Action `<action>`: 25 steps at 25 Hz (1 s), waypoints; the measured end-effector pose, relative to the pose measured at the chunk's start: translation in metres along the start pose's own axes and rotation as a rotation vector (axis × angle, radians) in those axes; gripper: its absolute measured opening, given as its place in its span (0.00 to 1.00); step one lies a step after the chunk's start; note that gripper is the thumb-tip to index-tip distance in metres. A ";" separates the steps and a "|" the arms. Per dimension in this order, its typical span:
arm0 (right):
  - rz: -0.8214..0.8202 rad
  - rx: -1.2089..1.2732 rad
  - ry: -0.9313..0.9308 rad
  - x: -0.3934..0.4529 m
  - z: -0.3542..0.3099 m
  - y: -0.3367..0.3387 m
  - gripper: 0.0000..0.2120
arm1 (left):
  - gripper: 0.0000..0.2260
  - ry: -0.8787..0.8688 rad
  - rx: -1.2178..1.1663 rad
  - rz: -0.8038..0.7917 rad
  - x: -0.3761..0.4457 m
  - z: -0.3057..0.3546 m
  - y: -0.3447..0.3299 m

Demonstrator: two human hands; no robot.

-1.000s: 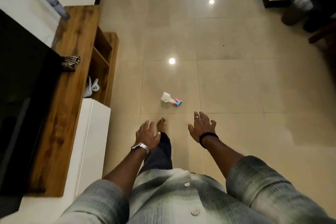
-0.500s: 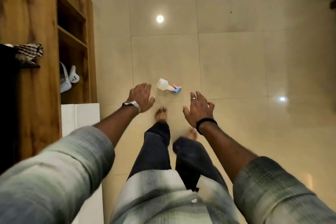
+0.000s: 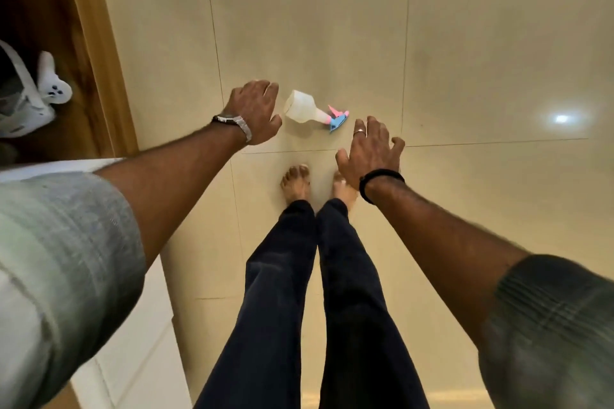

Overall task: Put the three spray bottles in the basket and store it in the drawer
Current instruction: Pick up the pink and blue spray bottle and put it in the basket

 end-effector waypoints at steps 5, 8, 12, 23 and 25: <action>-0.089 -0.111 0.038 0.100 -0.027 -0.111 0.31 | 0.30 -0.044 0.050 -0.029 0.101 -0.016 -0.085; -0.230 0.056 -0.060 0.143 -0.046 -0.175 0.27 | 0.31 -0.082 0.103 -0.069 0.147 -0.020 -0.132; -0.468 0.646 -0.404 0.185 -0.070 -0.225 0.24 | 0.30 -0.116 0.170 -0.123 0.187 -0.014 -0.169; -0.665 1.726 -0.776 0.188 -0.111 -0.245 0.21 | 0.22 0.063 -0.097 -0.208 0.181 -0.008 -0.191; -0.562 1.549 -0.716 0.165 -0.087 -0.228 0.24 | 0.21 0.048 -0.215 -0.229 0.153 0.006 -0.180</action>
Point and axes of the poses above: each hand's wrist, its own x-axis towards the middle knuckle, its own y-axis out of the back of the hand, z = x × y, the point moved 7 cm from there along x, towards the middle knuckle, and after that the axes turned 8 degrees about -y, right-handed, at the moved point
